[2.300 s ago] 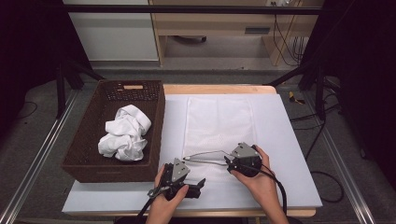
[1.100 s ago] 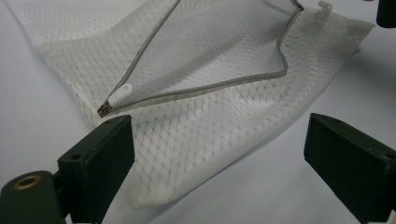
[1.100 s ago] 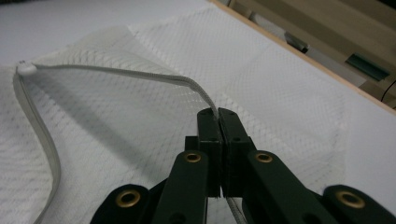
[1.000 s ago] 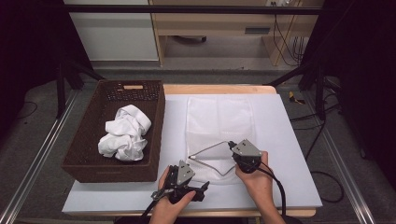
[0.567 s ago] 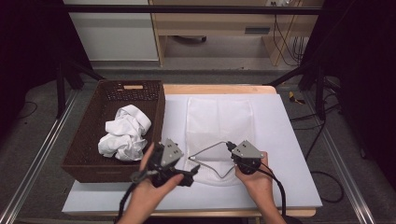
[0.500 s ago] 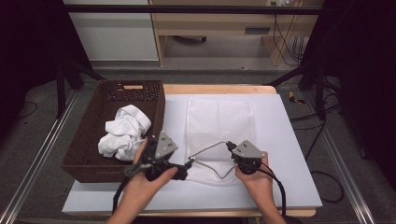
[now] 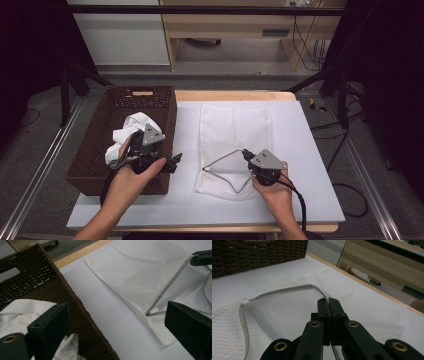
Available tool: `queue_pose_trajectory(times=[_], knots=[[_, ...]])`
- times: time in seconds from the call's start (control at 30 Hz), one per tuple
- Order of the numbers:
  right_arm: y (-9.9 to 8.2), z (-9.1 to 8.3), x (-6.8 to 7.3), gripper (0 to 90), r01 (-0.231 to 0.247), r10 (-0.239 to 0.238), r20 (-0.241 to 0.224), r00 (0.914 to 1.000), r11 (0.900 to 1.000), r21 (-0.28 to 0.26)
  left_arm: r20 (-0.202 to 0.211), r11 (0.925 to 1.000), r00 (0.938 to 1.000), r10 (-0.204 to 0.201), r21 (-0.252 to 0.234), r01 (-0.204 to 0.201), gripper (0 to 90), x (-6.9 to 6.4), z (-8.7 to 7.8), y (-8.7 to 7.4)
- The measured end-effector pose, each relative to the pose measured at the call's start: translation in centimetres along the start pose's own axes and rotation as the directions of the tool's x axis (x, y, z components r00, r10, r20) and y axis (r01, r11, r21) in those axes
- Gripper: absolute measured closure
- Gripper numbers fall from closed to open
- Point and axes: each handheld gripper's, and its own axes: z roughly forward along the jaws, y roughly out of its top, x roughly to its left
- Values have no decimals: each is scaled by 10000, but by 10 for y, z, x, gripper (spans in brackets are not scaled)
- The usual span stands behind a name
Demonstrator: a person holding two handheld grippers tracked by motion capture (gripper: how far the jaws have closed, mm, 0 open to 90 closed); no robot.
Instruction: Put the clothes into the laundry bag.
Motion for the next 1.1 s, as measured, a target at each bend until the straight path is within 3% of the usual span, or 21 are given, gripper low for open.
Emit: queue_pose_trajectory(times=[0.17,0.2,0.37,0.43,0.53,0.57,0.6,0.63,0.67,0.77,0.83,0.93,1.07,1.1], knots=[[0,1,0,893,42,-42,2,10000,10000,27,-507,9995,9986,-157,280,171,62,25,0,2],[0,1,0,893,42,-42,2,10000,10000,27,-507,9995,9986,-157,280,171,60,25,0,2],[-1,2,1,892,103,-102,-97,9999,9999,124,-823,9923,9961,-330,1160,425,54,60,13,0],[-1,2,1,892,111,-109,-105,9999,9998,136,-876,9908,9953,-421,1247,529,55,66,17,-2],[-1,2,0,892,73,-71,-163,9998,9998,162,-1091,9828,9922,-610,1668,788,54,85,27,-6],[-1,3,0,892,58,-54,-198,9998,9998,194,-1203,9750,9897,-780,1980,1009,52,96,36,-11],[-1,3,0,892,58,-54,-198,9998,9998,194,-1203,9750,9897,-780,1980,1009,53,96,36,-11],[-2,3,0,892,67,-61,-226,9997,9997,238,-1031,9631,9903,-936,2427,1163,53,103,48,-18],[-2,3,0,892,67,-61,-226,9997,9997,238,-1031,9631,9903,-936,2427,1163,53,103,48,-18],[-2,3,-1,892,69,-61,-290,9996,9996,283,-898,9468,9920,-893,3016,1125,53,109,67,-28],[-2,4,-1,891,63,-54,-296,9995,9996,293,-876,9432,9923,-879,3132,1112,54,110,71,-30],[-2,4,-2,891,40,-29,-334,9994,9994,332,-901,9373,9884,-1222,3170,1448,54,115,79,-36],[-3,4,-2,891,52,-37,-401,9992,9993,371,-865,9257,9883,-1258,3480,1483,51,124,89,-47],[-3,4,-2,891,52,-37,-401,9992,9993,371,-865,9257,9883,-1258,3480,1483,48,124,89,-47]])
